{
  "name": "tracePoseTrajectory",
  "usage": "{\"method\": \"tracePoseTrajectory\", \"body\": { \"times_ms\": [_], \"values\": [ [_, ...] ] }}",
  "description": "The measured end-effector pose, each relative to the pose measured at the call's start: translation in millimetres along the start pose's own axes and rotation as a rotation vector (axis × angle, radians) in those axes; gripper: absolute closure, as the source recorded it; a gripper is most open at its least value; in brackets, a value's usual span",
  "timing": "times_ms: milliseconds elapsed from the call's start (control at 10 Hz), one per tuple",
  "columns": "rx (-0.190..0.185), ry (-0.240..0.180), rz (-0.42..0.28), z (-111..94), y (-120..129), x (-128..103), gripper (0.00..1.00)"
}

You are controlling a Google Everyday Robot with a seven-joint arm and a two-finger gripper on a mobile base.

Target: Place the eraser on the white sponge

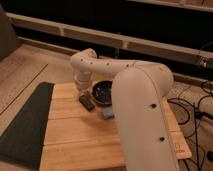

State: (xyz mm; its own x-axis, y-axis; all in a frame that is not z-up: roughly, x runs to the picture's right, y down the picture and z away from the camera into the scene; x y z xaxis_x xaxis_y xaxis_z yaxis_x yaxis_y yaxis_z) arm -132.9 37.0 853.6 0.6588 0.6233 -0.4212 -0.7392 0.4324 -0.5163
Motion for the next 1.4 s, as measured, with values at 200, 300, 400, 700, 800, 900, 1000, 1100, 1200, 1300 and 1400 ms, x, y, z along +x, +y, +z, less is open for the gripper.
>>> {"method": "tracePoseTrajectory", "body": {
  "times_ms": [200,300,400,700,800,900,1000,1100,1200,1300,1400],
  "values": [
    [-0.004,0.023,-0.014,7,2,-1,0.35],
    [-0.008,0.036,-0.013,14,-1,-1,0.35],
    [-0.01,0.052,-0.009,20,-6,0,0.35],
    [-0.018,0.098,-0.029,41,-16,-8,0.35],
    [-0.022,0.11,-0.042,46,-15,-12,0.35],
    [-0.032,0.125,-0.072,54,-10,-21,0.35],
    [-0.038,0.13,-0.086,58,-7,-26,0.35],
    [-0.046,0.14,-0.099,62,-4,-29,0.35],
    [-0.055,0.153,-0.106,67,-2,-31,0.35],
    [-0.059,0.17,-0.104,72,-4,-30,0.35],
    [-0.059,0.181,-0.1,74,-7,-30,0.35]
  ]
}}
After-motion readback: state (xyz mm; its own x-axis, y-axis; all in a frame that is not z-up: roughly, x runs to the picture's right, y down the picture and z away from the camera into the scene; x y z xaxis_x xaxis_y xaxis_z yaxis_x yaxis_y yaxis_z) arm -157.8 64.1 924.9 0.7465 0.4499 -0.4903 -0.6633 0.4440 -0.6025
